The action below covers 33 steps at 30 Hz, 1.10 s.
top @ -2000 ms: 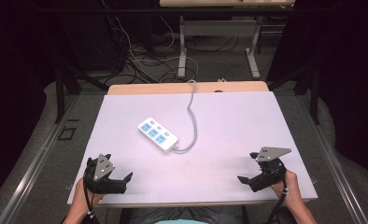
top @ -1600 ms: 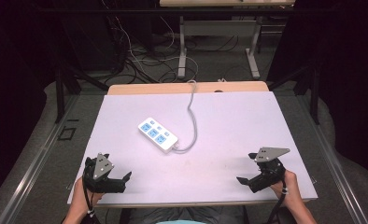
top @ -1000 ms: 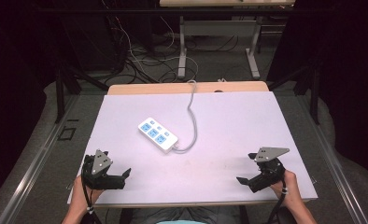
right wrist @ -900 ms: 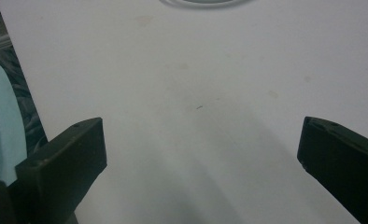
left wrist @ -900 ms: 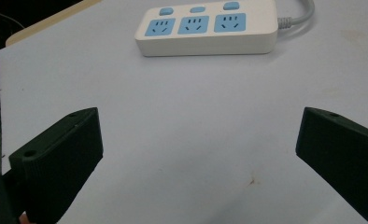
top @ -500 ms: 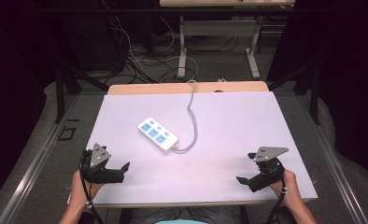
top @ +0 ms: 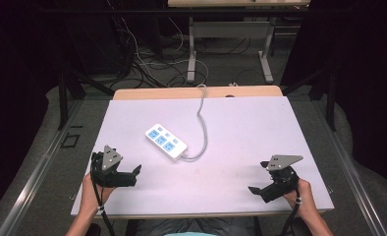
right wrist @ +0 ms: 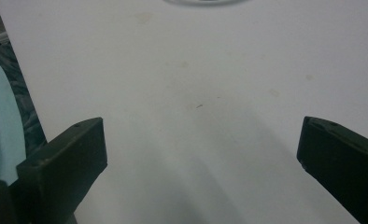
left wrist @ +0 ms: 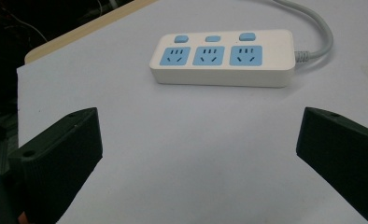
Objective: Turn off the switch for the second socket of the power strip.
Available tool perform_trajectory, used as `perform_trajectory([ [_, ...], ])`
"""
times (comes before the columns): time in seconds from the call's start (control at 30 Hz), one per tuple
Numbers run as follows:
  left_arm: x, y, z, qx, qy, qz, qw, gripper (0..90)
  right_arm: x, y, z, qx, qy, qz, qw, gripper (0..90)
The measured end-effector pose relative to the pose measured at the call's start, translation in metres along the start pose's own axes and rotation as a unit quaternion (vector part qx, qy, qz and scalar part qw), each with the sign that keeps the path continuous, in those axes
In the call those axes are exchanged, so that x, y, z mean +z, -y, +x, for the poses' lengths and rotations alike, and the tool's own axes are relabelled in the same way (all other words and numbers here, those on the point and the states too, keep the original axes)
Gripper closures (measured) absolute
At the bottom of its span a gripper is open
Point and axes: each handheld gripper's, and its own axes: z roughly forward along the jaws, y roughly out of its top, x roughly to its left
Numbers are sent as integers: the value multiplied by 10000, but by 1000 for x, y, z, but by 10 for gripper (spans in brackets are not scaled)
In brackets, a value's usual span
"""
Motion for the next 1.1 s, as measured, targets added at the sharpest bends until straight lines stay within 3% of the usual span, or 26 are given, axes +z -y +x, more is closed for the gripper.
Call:
perform_trajectory([
  [0.2,9,-10,0,73,7,-40,10000,5,0,0,-1,-13,-27,73,10000,11],
  [0.3,12,-15,0,153,20,-1,9999,7,1,0,0,-8,15,-23,10000,12],
  [0.73,29,-27,7,91,133,-7,9999,9,1,0,2,12,-34,72,10000,13],
  [0.97,37,-32,12,153,74,59,9998,14,2,0,1,52,-49,91,9999,13],
  [1.1,43,-38,19,70,26,86,9999,16,2,0,2,38,-38,90,9999,13],
])
